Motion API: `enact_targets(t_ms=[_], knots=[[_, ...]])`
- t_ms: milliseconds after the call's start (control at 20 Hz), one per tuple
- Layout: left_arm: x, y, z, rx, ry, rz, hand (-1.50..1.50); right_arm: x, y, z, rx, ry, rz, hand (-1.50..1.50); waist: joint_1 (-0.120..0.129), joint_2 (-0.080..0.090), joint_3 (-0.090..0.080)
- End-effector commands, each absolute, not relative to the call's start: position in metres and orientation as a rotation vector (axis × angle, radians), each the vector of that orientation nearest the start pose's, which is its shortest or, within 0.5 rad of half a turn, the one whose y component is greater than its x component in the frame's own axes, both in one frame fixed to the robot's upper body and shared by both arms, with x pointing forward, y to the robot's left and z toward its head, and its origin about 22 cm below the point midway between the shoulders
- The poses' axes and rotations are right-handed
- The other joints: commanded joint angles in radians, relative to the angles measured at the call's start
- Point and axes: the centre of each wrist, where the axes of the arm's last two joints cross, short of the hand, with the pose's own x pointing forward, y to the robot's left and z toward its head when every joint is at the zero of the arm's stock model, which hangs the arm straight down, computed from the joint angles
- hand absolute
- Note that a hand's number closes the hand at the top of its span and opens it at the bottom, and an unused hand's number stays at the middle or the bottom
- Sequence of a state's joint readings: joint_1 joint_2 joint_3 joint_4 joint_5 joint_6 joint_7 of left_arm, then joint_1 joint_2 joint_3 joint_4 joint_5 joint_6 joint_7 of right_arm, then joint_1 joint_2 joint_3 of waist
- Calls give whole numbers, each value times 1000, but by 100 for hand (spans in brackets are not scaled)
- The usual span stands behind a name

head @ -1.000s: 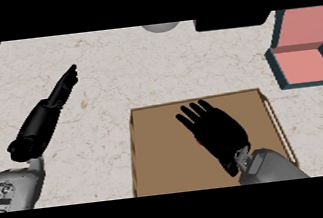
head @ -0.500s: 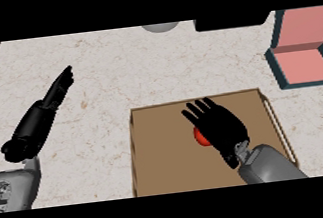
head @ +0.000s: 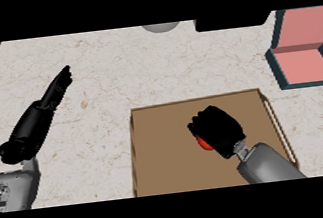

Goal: Pick the tomato from the tray and place it in the cardboard box

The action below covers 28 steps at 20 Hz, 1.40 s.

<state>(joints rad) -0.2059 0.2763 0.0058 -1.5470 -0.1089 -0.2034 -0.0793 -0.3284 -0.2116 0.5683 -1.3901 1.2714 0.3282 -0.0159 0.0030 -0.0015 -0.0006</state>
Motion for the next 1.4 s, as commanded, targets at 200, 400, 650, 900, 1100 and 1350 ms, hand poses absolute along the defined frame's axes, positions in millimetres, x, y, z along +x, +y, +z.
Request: enact_targets(t_ms=[200, 400, 650, 900, 1100, 1350], knots=[[294, 275, 60, 101, -1762, -527, 0, 268, -115, 20, -735, -1496, 1937, 150, -4, 1, 0], [285, 278, 64, 106, -1753, -513, 0, 255, -172, 12, -409, -1685, 2026, 150, -10, -3, 2], [288, 278, 67, 132, -1743, -506, 0, 227, -231, 27, -38, -1932, 2081, 150, -41, -9, 3], [289, 278, 64, 133, -1729, -504, 0, 231, -290, 89, -101, -2164, 2071, 150, -39, -4, 1], [287, 286, 64, 118, -1738, -512, 0, 227, -338, 123, -122, -2235, 1903, 150, -29, -3, 1], [282, 277, 70, 107, -1750, -528, 0, 242, -365, 146, -256, -2207, 1440, 150, -10, -1, 0]])
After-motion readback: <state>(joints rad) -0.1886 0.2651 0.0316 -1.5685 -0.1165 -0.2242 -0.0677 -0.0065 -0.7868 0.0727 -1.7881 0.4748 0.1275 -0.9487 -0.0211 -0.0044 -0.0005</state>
